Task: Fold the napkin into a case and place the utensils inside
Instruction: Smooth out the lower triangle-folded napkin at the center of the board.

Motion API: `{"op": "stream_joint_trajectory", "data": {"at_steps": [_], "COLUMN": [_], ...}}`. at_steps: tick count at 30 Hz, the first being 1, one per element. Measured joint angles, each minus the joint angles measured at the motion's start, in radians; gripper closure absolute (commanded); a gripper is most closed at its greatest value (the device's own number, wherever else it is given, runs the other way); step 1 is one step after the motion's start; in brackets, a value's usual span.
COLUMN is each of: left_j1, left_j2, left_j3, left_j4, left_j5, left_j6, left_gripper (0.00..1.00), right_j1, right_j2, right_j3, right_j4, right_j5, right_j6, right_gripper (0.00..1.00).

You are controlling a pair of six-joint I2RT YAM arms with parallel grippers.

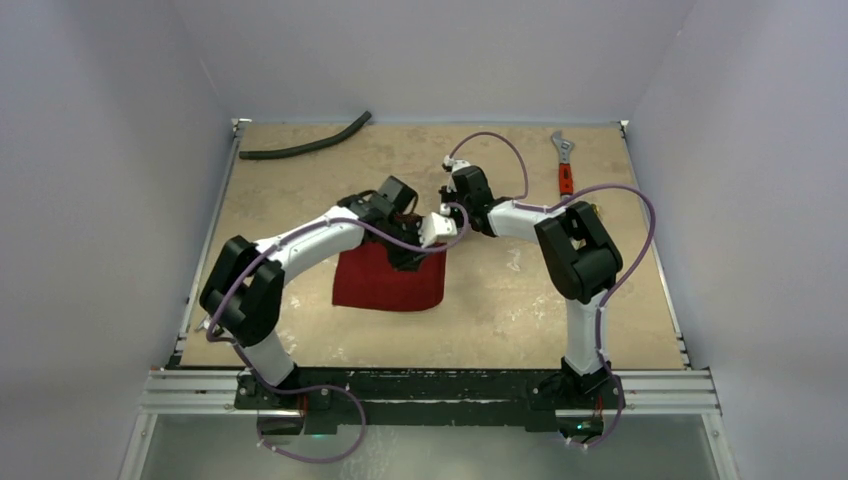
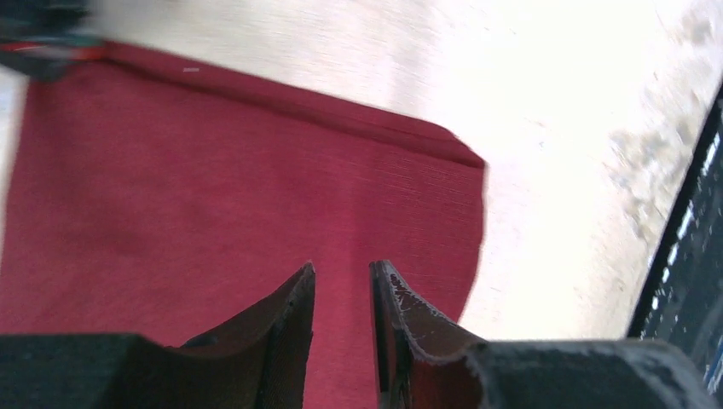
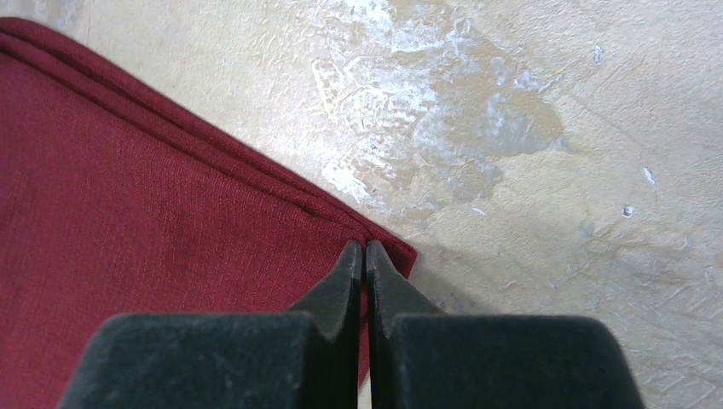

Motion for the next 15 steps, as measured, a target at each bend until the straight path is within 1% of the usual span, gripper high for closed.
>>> {"op": "stream_joint_trajectory", "data": {"at_steps": [8, 15], "left_j1": [-0.161, -0.242], "left_j2": [0.000, 0.029], "left_j3": [-0.128, -0.157], "left_j4": [0.006, 0.093], "left_j5": [-0.019, -0.098], "left_j6": [0.127, 0.159], "left_gripper": [0.80, 0.83], "right_j1": [-0.003, -0.010], "right_j2": [0.004, 0.004], "right_j3": [0.005, -0.007], "right_j4": [0.000, 0.016], "right_j5": [0.013, 0.010], "right_j6": [0.059, 0.101], "right_gripper": [1.00, 1.00]}}
